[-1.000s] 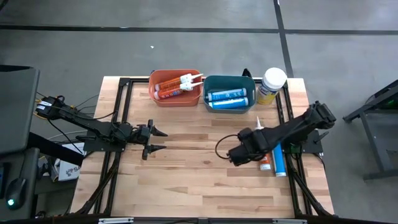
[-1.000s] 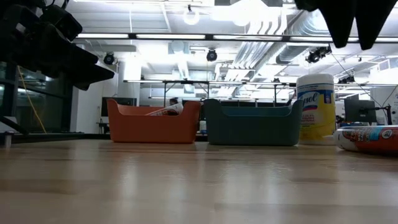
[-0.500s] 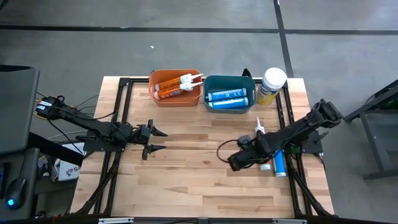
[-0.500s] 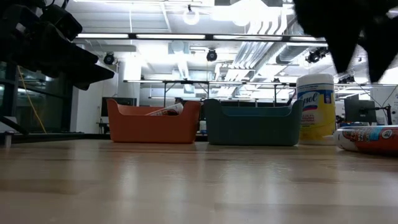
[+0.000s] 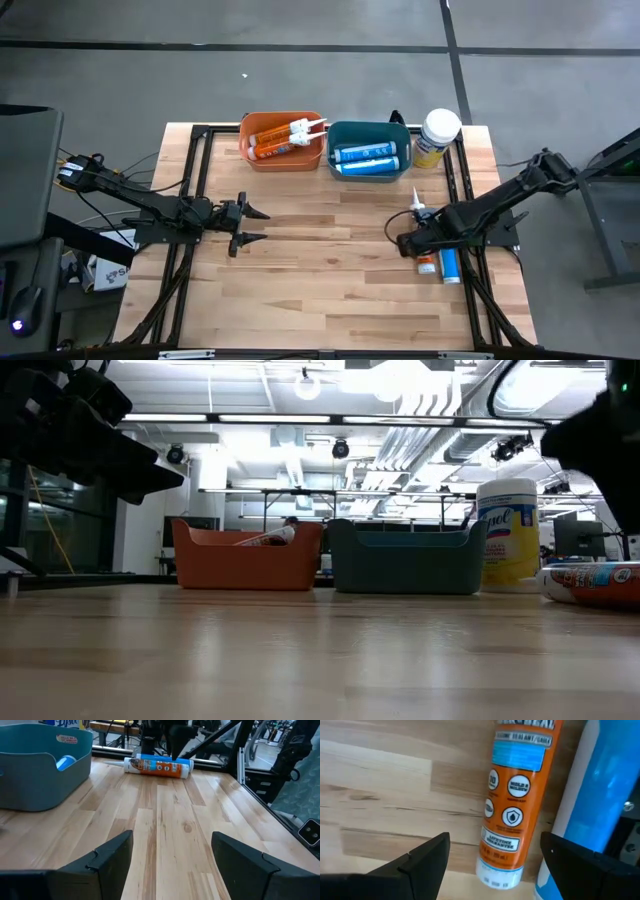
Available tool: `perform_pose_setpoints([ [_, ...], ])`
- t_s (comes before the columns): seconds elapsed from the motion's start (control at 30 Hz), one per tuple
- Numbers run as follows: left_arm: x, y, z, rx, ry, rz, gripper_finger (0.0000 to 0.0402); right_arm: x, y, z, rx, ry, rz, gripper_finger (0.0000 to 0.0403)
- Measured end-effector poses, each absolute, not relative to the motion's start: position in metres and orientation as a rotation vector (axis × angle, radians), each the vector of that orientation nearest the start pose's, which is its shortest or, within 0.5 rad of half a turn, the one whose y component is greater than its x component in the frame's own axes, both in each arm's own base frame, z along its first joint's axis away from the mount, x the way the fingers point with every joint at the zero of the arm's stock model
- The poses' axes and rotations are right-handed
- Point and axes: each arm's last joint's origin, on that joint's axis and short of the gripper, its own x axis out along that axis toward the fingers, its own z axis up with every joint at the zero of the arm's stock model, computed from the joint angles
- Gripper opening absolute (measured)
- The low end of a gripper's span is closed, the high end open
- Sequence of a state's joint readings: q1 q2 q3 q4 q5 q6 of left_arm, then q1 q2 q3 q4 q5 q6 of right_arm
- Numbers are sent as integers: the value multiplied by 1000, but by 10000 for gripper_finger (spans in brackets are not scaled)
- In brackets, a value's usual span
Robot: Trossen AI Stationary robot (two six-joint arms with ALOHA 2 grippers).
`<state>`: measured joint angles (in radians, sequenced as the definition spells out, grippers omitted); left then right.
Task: Pick & place silicon tubes, Sealant and Lysol wipes
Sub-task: Put the orange sealant into the orange bin
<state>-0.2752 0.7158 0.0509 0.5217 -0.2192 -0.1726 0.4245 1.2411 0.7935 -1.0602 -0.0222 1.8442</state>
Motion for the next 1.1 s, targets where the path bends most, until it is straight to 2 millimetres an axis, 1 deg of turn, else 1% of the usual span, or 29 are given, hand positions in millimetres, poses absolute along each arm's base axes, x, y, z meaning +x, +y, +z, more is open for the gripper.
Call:
perform_pose_setpoints([
  [0.13, 142, -34, 159, -137, 143, -43, 264, 167, 73, 185, 1178, 1303, -1037, 307],
  [0.3, 142, -34, 159, -137, 143, -43, 264, 161, 66, 165, 1188, 1298, -1069, 307],
  [0.53, 142, -33, 159, -137, 144, -42, 264, 162, 62, 142, 1283, 1256, -997, 307],
  [0.67, 142, -33, 159, -137, 143, -42, 264, 161, 62, 134, 1301, 1250, -994, 307],
  [0.8, 142, -33, 159, -137, 144, -41, 264, 160, 62, 126, 1289, 1296, -1030, 307],
  [1.1, 142, -33, 159, -137, 143, -41, 264, 161, 62, 123, 1298, 1281, -1077, 307],
])
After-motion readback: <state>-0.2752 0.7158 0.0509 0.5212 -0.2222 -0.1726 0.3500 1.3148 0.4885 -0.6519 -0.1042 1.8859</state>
